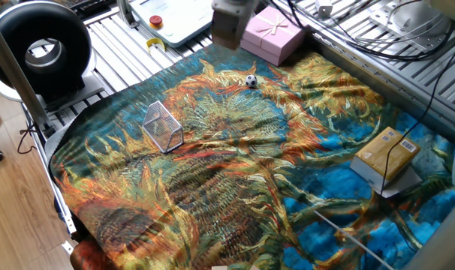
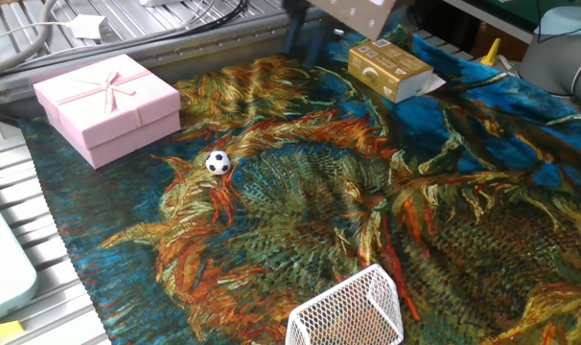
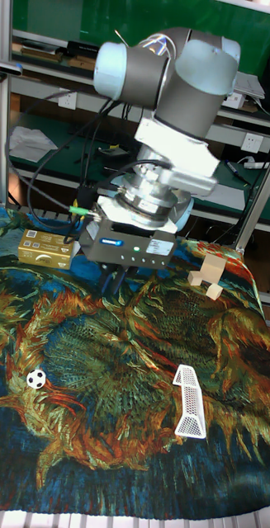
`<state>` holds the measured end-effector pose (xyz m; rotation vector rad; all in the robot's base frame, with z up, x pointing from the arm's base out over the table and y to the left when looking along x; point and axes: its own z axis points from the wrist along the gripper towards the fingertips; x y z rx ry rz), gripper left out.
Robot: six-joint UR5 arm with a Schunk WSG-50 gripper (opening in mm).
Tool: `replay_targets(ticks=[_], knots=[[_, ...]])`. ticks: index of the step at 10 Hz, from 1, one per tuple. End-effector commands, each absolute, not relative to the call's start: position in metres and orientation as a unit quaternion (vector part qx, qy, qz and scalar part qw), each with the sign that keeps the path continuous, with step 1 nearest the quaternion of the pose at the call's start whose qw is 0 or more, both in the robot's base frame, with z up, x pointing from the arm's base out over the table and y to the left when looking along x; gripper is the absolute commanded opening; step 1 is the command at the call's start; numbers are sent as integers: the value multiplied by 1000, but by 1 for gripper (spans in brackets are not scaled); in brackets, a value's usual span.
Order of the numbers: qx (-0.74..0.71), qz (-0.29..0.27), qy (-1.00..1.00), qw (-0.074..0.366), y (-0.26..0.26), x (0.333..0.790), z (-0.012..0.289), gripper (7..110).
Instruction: Push the soccer ball into the goal
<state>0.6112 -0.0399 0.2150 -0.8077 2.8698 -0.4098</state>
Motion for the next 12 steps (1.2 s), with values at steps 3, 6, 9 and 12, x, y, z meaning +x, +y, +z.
replay_targets(ticks=[3, 6, 9, 12], knots=[[-275, -119, 950, 92, -7, 641, 233, 7], [-81, -50, 994, 54, 26, 611, 230, 7], [55, -22, 997, 49, 43, 610, 228, 7], [234, 58, 970, -8, 104, 598, 238, 7]])
